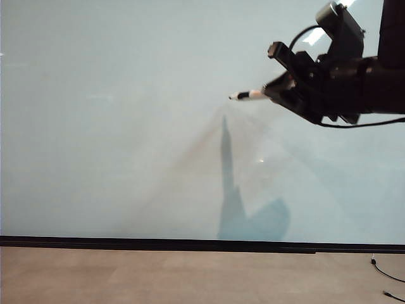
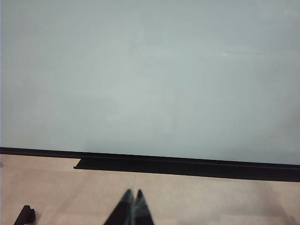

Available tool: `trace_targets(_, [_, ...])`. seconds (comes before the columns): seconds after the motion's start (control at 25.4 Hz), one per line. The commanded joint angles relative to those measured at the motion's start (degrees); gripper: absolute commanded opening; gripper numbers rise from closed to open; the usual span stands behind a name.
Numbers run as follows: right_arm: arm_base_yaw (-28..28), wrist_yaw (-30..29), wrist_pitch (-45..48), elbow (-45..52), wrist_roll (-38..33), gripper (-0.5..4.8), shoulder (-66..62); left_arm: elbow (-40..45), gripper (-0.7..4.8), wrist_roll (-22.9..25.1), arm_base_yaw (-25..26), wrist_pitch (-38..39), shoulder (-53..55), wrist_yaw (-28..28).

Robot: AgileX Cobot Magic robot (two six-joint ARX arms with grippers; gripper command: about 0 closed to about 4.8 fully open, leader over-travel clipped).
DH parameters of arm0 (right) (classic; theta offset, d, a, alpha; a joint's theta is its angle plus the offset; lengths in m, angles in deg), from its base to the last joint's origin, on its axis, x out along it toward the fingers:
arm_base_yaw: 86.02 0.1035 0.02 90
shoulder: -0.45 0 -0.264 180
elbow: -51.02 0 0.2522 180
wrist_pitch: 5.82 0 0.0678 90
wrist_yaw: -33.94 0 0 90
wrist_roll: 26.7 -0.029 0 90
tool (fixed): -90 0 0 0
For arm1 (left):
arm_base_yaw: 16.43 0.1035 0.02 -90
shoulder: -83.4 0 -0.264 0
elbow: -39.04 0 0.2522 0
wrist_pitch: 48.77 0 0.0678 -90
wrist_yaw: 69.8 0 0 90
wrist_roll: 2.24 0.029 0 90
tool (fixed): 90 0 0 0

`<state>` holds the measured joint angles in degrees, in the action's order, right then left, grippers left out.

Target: Pick up the pen on the shelf to the right of the whiteboard and draw a cross mark.

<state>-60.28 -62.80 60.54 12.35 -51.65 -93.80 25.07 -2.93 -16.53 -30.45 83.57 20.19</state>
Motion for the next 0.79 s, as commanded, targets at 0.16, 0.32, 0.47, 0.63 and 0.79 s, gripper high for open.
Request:
trace_targets(0.16, [0.07,-6.16,0.9,-2.78,1.05,-0.08,-0.33,-0.17,-0.04,0.22,-0.02,-0.37,0.02,0.2])
trace_targets(0.32, [0.09,-6.29,0.83,-4.24,0.98,-0.08,-1.29,-0.17,-0.05,0.22,-0.02,-0.37,0.02,0.2])
trace_targets(0.47, [0.59,-4.61,0.28,-4.79,0.94,-0.08,-1.86,-0.17,-0.05,0.24,-0.02,-0.37,0.02,0.2])
trace_targets(0.63, [1.46,-2.16,-1.73,-4.98,0.46,-0.08,-1.86,-0.17,-0.05,0.24,-0.02,-0.37,0.02,0.2])
trace_targets(0.79, [2.58,-1.11,-2.23,-4.98,-0.5,-0.08,-1.9,-0.17,-0.04,0.22,-0.02,-0.37,0.02,0.2])
